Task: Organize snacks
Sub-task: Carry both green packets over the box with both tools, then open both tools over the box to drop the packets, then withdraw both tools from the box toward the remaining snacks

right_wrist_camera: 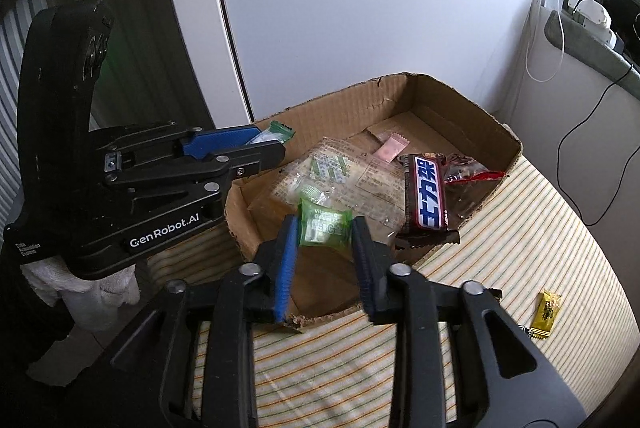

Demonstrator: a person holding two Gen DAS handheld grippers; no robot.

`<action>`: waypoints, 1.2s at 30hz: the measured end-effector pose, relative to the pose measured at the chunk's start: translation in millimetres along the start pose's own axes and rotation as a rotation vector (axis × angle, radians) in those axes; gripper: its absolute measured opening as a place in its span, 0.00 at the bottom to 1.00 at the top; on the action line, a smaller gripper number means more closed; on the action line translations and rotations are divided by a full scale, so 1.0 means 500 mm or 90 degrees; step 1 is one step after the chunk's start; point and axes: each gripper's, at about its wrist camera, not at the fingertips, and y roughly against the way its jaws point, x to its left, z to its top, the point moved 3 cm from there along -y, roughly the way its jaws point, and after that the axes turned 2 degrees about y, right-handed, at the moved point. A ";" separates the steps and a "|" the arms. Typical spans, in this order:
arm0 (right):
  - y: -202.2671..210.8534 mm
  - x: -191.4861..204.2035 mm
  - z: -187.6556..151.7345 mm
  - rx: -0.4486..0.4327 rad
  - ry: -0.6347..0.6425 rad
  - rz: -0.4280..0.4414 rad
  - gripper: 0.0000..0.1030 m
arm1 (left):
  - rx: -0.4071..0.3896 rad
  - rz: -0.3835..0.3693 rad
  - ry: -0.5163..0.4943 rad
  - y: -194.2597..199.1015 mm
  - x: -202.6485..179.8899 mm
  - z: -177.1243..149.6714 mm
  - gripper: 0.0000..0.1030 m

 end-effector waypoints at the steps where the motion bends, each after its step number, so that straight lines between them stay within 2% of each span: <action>1: 0.000 0.000 0.000 0.000 0.002 -0.002 0.35 | 0.000 0.001 0.000 0.000 -0.001 0.000 0.22; 3: 0.001 0.001 -0.001 -0.001 0.005 -0.001 0.49 | -0.001 0.004 0.000 0.000 -0.001 0.001 0.28; 5: 0.003 0.001 -0.001 -0.004 0.003 0.001 0.56 | -0.002 0.006 0.000 0.002 -0.001 0.002 0.39; 8: 0.008 0.000 -0.003 -0.007 0.002 -0.002 0.62 | -0.006 0.010 -0.005 0.005 -0.002 0.003 0.51; 11: 0.016 -0.001 -0.006 -0.009 0.003 -0.006 0.71 | -0.009 0.010 -0.004 0.009 -0.003 0.004 0.57; 17: 0.036 -0.012 -0.019 -0.014 -0.006 -0.014 0.82 | -0.014 0.012 -0.007 0.018 -0.011 0.004 0.58; 25: 0.083 -0.031 -0.043 -0.024 -0.017 -0.040 0.83 | -0.027 0.003 -0.021 0.049 -0.042 0.005 0.59; 28: 0.105 -0.045 -0.056 -0.032 -0.028 -0.048 0.90 | -0.030 -0.003 -0.027 0.057 -0.058 0.005 0.60; 32: 0.139 -0.069 -0.083 -0.038 -0.044 -0.072 0.92 | -0.030 -0.018 -0.034 0.061 -0.085 0.000 0.60; 36: 0.175 -0.097 -0.115 -0.040 -0.051 -0.110 0.99 | -0.026 -0.037 -0.042 0.060 -0.117 -0.008 0.60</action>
